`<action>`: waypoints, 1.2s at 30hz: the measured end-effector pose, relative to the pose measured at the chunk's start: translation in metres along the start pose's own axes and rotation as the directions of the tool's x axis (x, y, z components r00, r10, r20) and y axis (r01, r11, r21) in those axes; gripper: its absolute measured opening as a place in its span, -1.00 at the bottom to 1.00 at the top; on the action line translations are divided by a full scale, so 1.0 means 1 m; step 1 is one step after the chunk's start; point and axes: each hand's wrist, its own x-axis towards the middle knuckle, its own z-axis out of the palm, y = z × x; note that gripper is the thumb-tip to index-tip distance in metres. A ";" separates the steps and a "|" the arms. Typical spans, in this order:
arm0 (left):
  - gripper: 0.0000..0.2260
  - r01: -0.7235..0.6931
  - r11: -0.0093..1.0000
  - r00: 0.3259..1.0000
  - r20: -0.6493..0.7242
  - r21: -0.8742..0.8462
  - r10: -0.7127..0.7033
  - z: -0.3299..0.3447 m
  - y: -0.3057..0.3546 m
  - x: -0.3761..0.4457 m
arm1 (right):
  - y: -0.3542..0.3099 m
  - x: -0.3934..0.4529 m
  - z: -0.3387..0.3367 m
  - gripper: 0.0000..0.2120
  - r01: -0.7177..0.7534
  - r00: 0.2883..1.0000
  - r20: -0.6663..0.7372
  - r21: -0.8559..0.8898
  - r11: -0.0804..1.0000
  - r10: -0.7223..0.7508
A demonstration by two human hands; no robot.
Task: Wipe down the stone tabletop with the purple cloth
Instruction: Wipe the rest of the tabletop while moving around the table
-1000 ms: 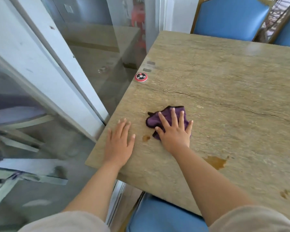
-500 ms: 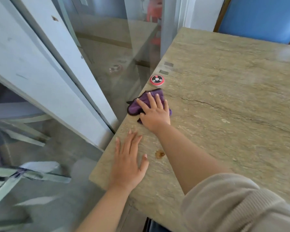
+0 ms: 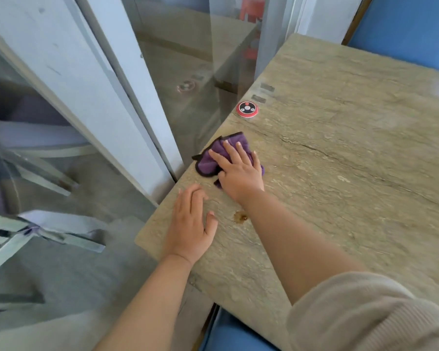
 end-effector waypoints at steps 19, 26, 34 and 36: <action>-0.37 0.333 0.937 0.921 0.175 0.107 -0.347 -0.035 -0.009 -0.082 | 0.004 -0.129 0.003 -0.48 0.387 0.902 0.138 0.158 0.909 -0.408; -0.43 0.430 0.880 0.901 0.157 -0.200 -0.405 -0.046 -0.010 -0.080 | -0.051 -0.059 0.020 -0.43 0.035 0.996 0.079 -0.027 0.999 -0.033; -0.56 0.527 0.745 0.826 0.041 -0.408 -0.562 -0.042 0.013 -0.066 | -0.028 -0.162 0.025 -0.45 0.577 0.786 0.202 0.100 0.811 -0.584; -0.58 0.465 0.839 0.885 0.105 -0.283 -0.455 -0.037 0.017 -0.060 | 0.010 -0.161 0.016 -0.45 0.540 0.816 0.182 0.095 0.836 -0.548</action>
